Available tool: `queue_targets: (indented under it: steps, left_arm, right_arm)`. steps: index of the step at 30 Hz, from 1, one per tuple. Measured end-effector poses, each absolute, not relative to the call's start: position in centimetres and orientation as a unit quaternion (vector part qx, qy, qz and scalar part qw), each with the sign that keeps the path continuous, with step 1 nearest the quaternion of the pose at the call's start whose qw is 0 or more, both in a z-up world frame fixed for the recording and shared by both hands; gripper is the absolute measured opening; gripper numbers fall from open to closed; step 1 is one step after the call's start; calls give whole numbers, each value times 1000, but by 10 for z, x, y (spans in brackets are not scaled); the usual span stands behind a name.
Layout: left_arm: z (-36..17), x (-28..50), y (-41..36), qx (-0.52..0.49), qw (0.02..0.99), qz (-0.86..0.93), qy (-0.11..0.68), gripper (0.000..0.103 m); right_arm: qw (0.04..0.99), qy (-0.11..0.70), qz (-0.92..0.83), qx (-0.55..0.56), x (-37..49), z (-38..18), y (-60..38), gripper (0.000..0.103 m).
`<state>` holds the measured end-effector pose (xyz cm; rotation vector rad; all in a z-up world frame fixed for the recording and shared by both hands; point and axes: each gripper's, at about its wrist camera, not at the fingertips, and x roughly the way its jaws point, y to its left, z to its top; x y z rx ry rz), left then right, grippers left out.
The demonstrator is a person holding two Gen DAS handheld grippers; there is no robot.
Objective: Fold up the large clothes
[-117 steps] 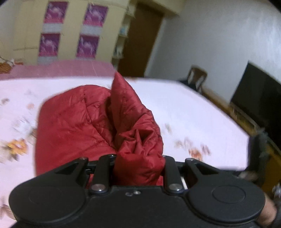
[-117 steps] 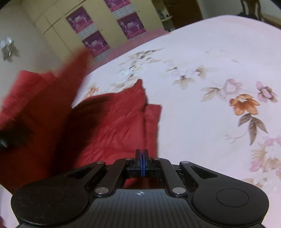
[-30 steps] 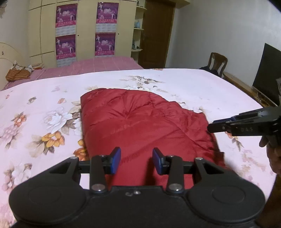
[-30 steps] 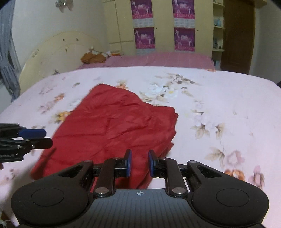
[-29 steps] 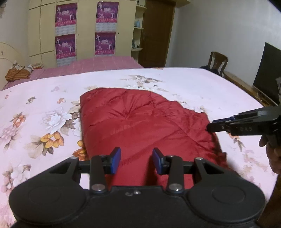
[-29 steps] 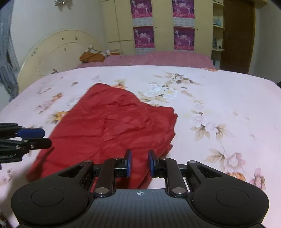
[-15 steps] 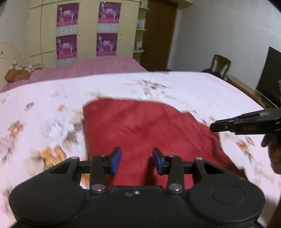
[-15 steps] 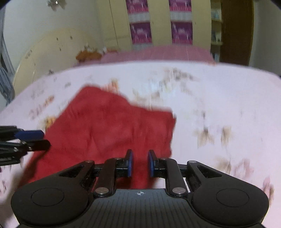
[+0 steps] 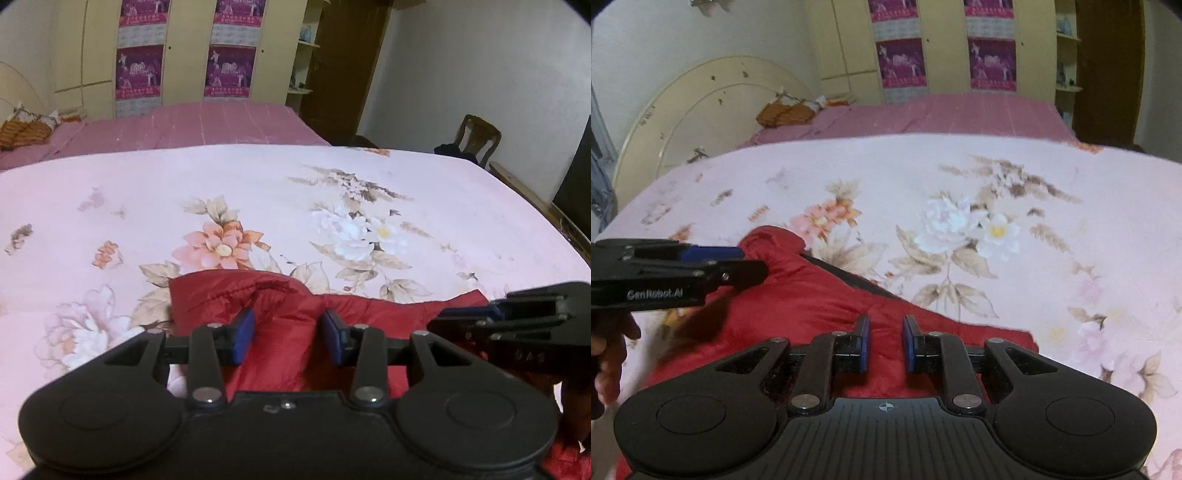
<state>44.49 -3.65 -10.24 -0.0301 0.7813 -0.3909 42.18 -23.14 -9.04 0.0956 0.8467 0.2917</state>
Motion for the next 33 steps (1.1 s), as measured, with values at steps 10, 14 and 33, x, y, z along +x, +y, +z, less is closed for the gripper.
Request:
queue_targets:
  steps: [10, 14, 33]
  left_arm:
    - [-127, 467, -44, -6, 898, -180, 400, 44]
    - [-118, 465, -42, -3, 897, -179, 404, 44]
    - [-106, 382, -69, -9, 903, -190, 386, 42]
  right_arm:
    - [903, 410, 107, 69, 428, -126, -253, 18]
    - [901, 416, 104, 71, 430, -118, -256, 18]
    - [904, 413, 86, 73, 358, -104, -281, 18]
